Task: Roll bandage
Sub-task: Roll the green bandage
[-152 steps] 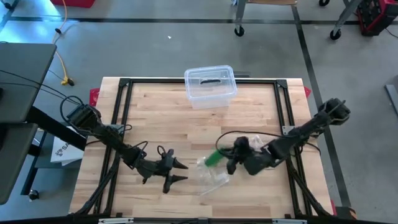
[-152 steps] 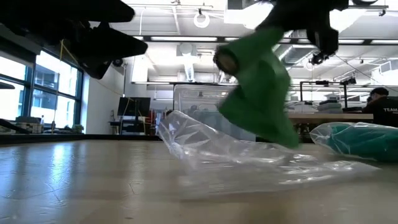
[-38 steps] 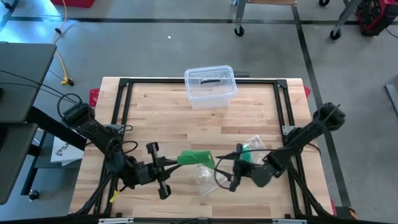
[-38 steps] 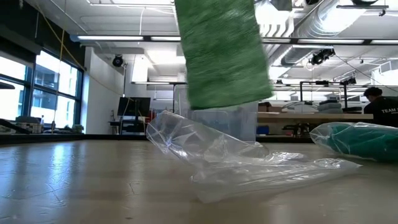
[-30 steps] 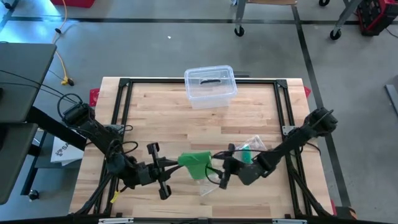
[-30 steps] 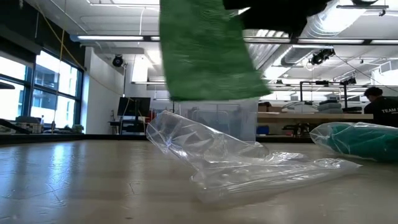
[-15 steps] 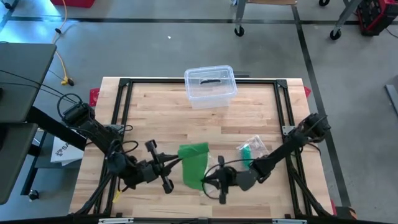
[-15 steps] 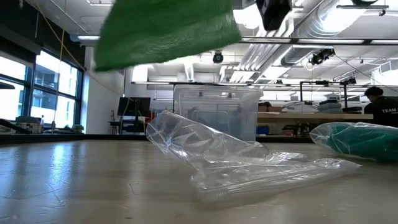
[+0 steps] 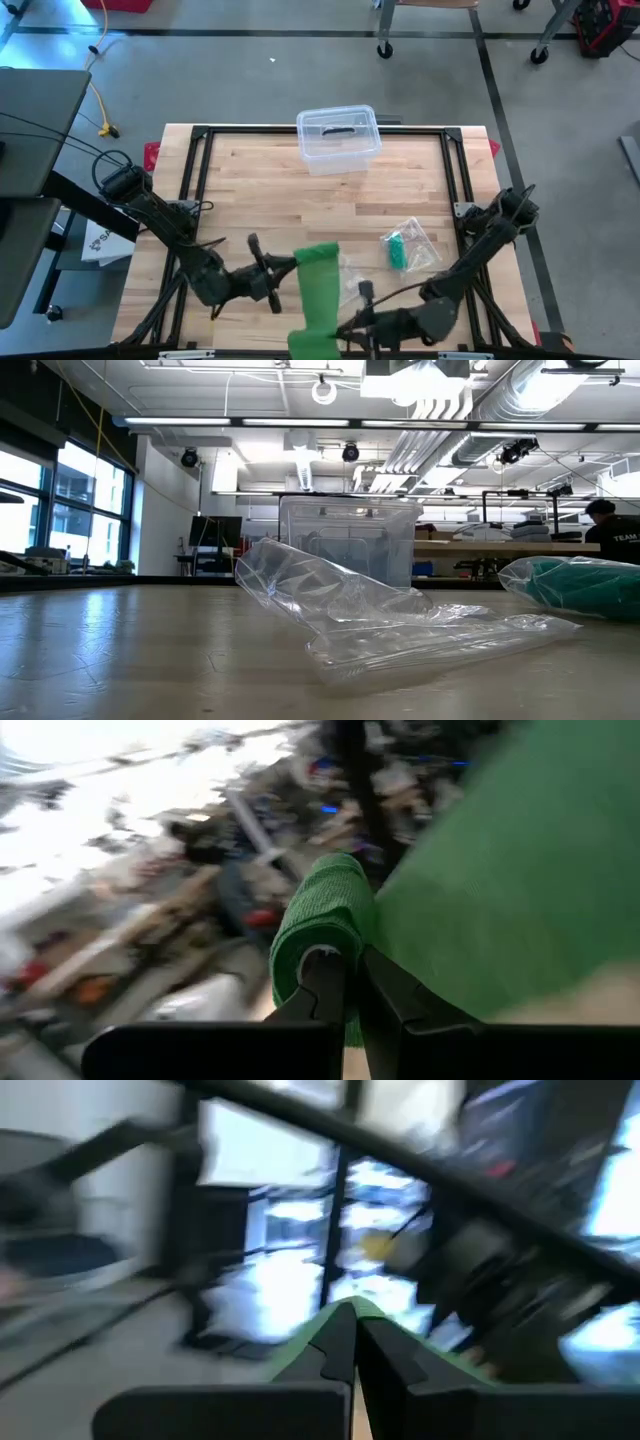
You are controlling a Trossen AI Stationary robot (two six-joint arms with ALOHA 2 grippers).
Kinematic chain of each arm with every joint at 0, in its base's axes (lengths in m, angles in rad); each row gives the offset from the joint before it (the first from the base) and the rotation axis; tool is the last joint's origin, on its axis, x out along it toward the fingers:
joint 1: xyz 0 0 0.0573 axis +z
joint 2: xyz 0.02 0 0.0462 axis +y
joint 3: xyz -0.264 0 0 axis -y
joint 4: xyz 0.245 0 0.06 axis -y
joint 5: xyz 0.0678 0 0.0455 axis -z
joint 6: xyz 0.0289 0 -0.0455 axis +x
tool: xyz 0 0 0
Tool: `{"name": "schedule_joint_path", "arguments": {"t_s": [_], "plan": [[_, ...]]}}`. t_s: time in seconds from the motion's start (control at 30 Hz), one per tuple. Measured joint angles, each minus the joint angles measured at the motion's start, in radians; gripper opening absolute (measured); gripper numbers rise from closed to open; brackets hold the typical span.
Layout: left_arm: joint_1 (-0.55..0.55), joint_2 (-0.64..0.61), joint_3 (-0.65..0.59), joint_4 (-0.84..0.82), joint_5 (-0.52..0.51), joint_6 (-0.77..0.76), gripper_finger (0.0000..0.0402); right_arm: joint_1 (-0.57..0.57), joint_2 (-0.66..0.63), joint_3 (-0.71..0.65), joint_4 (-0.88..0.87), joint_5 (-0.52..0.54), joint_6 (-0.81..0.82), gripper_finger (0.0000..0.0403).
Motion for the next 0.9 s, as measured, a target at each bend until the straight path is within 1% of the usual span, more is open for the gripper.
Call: {"name": "schedule_joint_path", "arguments": {"t_s": [0.03,0.17,0.23,0.33,0.47,0.57,0.7,0.9], "plan": [[0.006,0.0,0.0,-0.057,0.043,-0.061,0.0005,0.007,0.0,0.033,0.0,0.06,-0.048,0.0],[0.041,0.0,0.0,-0.233,0.243,-0.279,0.0005,0.024,-0.001,0.14,0.005,0.399,-0.212,0.0],[0.05,0.0,0.0,-0.29,0.304,-0.36,0.0005,0.022,-0.001,0.175,0.001,0.515,-0.267,0.0],[0.051,0.0,-0.009,-0.324,0.321,-0.429,0.0005,0.009,-0.001,0.193,0.001,0.612,-0.281,0.0],[0.038,-0.001,-0.037,-0.316,0.312,-0.453,0.0005,-0.012,0.0,0.194,-0.003,0.759,-0.292,0.0],[0.037,-0.002,-0.067,-0.303,0.31,-0.489,0.0005,-0.03,0.0,0.194,-0.001,0.816,-0.321,0.0],[0.017,-0.002,-0.121,-0.214,0.318,-0.497,0.0005,-0.066,0.0,0.194,-0.002,0.828,-0.347,0.0],[-0.043,-0.002,-0.162,0.025,0.452,-0.355,0.0005,-0.136,-0.001,0.194,-0.037,0.831,-0.385,0.0]]}}
